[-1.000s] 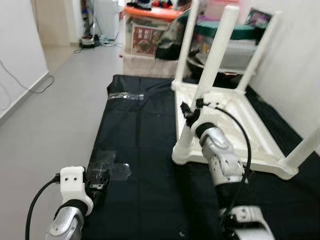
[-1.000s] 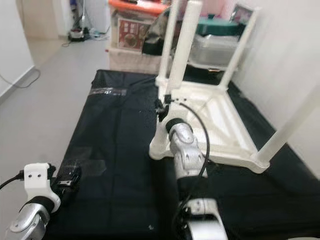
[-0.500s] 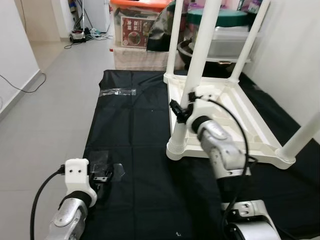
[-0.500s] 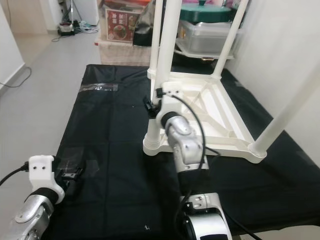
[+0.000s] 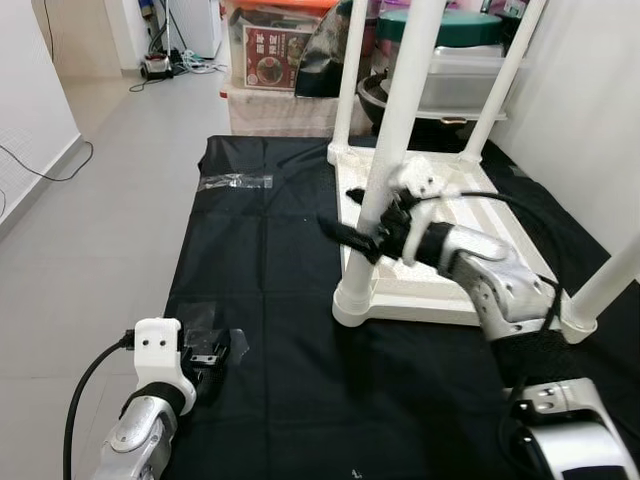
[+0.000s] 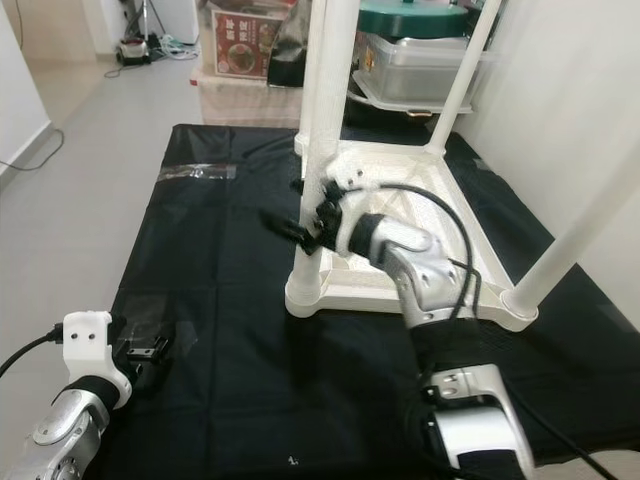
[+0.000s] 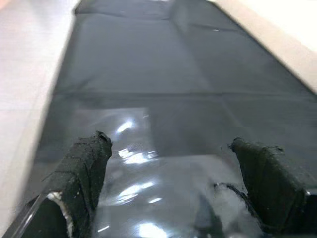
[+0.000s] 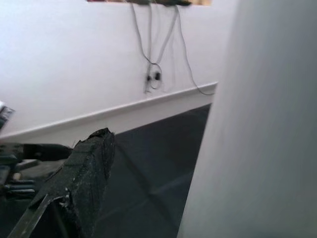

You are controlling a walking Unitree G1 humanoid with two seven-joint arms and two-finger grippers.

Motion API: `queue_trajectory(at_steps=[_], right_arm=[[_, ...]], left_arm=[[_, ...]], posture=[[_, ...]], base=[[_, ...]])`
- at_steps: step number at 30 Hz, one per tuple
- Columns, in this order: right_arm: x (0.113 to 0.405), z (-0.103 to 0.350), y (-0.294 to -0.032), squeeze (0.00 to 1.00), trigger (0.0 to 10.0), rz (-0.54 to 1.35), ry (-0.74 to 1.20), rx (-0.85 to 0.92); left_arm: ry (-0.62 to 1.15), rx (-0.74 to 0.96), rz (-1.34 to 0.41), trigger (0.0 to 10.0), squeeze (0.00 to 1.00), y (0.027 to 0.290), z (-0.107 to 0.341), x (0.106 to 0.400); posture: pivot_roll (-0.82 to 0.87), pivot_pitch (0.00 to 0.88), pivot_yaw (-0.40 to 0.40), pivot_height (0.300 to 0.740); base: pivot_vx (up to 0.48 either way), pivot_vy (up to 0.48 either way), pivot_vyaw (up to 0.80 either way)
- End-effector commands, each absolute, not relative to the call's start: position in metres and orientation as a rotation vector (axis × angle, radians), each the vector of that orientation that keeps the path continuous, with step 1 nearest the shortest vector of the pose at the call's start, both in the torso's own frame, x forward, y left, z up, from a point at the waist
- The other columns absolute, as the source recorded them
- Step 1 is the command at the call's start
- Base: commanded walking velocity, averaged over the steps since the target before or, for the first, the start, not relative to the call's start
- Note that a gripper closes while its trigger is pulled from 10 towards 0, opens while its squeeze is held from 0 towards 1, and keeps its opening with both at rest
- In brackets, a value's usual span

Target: Building children table

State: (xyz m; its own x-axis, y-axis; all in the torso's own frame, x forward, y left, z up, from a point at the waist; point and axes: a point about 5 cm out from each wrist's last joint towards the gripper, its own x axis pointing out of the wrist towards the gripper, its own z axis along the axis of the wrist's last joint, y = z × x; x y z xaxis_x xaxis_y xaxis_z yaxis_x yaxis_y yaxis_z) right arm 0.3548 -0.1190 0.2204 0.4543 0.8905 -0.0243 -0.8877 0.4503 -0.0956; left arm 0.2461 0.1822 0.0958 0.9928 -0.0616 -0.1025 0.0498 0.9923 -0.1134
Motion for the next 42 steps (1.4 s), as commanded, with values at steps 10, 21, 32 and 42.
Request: queue_trajectory(at_steps=[10,21,32,42], right_arm=[[0.366,0.225,-0.098,0.00,0.0,1.287,-0.039,0.071],[0.373,0.144,-0.159,0.00,0.0,0.002,0.217,0.139],[0.341,0.165,-0.138,0.00,10.0,0.132,0.080,0.075],[0.361,0.228,-0.119,0.00,10.0,0.671,-0.028,0.152]], left_arm=[[0.112,-0.097,-0.052,10.0,0.00,0.182,0.092,0.244],[0.126,-0.098,-0.027,10.0,0.00,0.186,0.089,0.233],[0.144,-0.093,-0.044,10.0,0.00,0.188,0.085,0.233],[0.138,-0.100,-0.066,10.0,0.00,0.182,0.087,0.239]], posture=[[0.09,0.000,-0.108,0.740],[0.10,0.000,-0.112,0.740],[0.07,0.000,-0.077,0.740],[0.06,0.000,-0.076,0.740]], base=[[0.000,0.000,0.00],[0.000,0.000,0.00],[0.000,0.000,0.00],[0.000,0.000,0.00]])
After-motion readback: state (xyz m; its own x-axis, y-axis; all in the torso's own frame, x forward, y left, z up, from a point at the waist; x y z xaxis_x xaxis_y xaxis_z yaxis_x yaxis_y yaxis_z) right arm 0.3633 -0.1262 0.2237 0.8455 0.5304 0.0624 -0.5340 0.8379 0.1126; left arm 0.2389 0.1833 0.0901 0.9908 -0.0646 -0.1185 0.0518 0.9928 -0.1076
